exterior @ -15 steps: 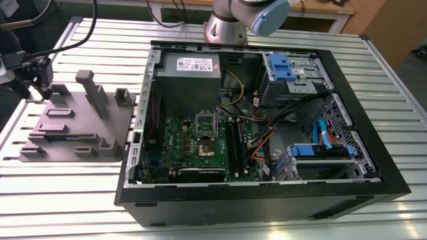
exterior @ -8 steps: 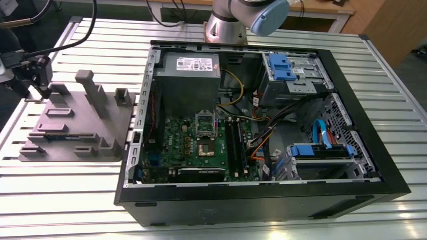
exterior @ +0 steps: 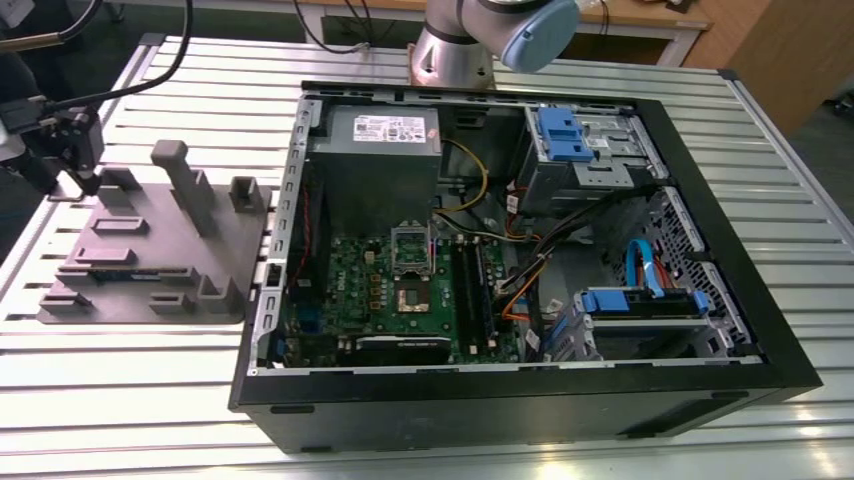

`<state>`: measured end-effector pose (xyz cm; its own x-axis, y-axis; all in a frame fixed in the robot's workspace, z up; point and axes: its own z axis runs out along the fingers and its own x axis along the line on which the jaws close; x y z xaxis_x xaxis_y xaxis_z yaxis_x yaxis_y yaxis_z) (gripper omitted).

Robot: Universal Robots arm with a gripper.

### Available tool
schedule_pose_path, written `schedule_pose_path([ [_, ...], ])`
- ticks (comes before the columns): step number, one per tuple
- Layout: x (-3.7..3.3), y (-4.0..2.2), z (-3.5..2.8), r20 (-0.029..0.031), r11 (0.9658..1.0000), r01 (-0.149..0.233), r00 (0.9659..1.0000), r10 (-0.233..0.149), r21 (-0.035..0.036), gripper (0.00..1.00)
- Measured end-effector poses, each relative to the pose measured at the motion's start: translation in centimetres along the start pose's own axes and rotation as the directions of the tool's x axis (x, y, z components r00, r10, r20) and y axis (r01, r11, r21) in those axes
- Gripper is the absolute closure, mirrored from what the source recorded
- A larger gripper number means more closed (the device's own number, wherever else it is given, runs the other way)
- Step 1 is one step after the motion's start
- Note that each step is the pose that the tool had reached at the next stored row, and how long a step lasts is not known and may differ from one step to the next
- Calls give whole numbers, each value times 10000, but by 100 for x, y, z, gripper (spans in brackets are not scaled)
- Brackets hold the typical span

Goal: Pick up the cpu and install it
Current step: 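Pick up the cpu and move it towards the insertion slot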

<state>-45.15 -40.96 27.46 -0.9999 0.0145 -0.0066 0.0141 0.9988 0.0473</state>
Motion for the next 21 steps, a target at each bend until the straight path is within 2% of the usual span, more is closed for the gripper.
schedule_pose_path([
  [21, -1, 5, -96, 1, 10000, 0, 10000, 0, -1, 53],
])
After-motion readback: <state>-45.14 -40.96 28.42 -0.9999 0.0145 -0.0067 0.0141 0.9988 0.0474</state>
